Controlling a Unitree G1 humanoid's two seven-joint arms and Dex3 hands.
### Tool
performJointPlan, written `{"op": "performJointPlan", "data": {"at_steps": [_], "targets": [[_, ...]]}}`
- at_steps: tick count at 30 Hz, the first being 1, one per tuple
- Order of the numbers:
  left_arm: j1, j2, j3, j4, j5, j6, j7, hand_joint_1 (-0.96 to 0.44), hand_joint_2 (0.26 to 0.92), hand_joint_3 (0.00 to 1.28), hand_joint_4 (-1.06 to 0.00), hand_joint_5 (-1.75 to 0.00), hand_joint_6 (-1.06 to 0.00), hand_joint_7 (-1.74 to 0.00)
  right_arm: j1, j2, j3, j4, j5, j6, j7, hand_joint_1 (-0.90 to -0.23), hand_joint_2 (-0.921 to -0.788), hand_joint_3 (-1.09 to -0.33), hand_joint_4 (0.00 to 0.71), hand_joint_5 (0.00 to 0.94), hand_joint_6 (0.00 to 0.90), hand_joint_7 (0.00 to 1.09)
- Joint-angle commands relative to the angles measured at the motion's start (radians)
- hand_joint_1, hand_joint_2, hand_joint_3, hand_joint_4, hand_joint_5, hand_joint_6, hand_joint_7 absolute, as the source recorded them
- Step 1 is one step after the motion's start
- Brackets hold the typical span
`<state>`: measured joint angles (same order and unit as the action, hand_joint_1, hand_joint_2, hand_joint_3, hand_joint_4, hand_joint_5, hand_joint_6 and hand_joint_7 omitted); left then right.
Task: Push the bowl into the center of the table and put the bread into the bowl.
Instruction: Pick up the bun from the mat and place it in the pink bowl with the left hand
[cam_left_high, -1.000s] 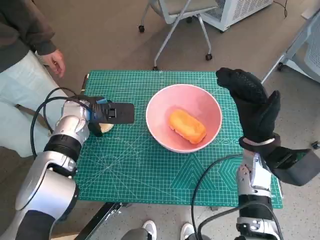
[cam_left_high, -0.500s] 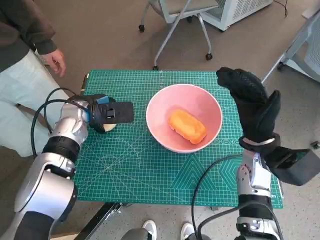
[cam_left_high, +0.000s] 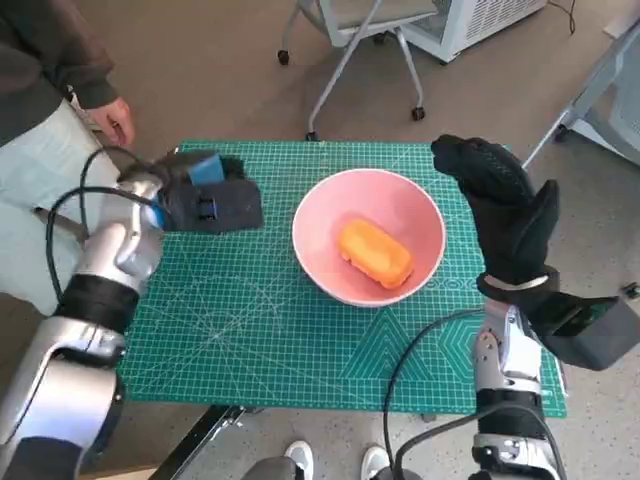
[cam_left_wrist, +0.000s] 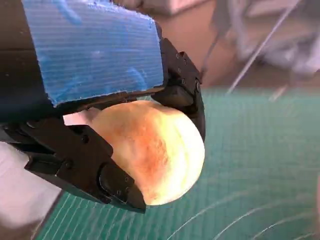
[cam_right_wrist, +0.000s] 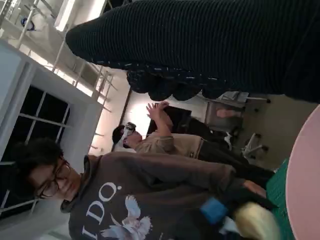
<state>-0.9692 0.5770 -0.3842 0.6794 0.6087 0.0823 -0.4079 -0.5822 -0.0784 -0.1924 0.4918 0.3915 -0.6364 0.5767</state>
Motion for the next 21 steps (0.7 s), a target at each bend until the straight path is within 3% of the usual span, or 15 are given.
{"op": "performJointPlan", "data": {"at_steps": [1,13,21], "targets": [[0.091,0.032,0.103,-0.357,-0.072,0.053,-0.058,0.0,0.907,0.02,-0.8,-1.07,-0.68,-1.09,0.009,0.008,0.007,0.022,0.006,0.018,0.009,-0.656,-0.921,-0.682,0.189,0.0,0.065,0.51],[0.067,-0.011,0.106,-0.571,-0.072,0.099,-0.136,0.0,0.905,0.02,-0.81,-1.04,-0.68,-1.11,0.011,0.016,0.021,0.027,-0.008,0.013,0.004,-0.674,-0.921,-0.679,0.189,0.001,0.079,0.52],[0.018,-0.08,0.05,-0.594,-0.039,0.113,-0.158,0.0,0.913,0.02,-0.79,-1.02,-0.66,-1.16,0.024,0.008,0.025,0.0,-0.002,0.028,0.0,-0.68,-0.921,-0.674,0.191,0.001,0.091,0.53]]}}
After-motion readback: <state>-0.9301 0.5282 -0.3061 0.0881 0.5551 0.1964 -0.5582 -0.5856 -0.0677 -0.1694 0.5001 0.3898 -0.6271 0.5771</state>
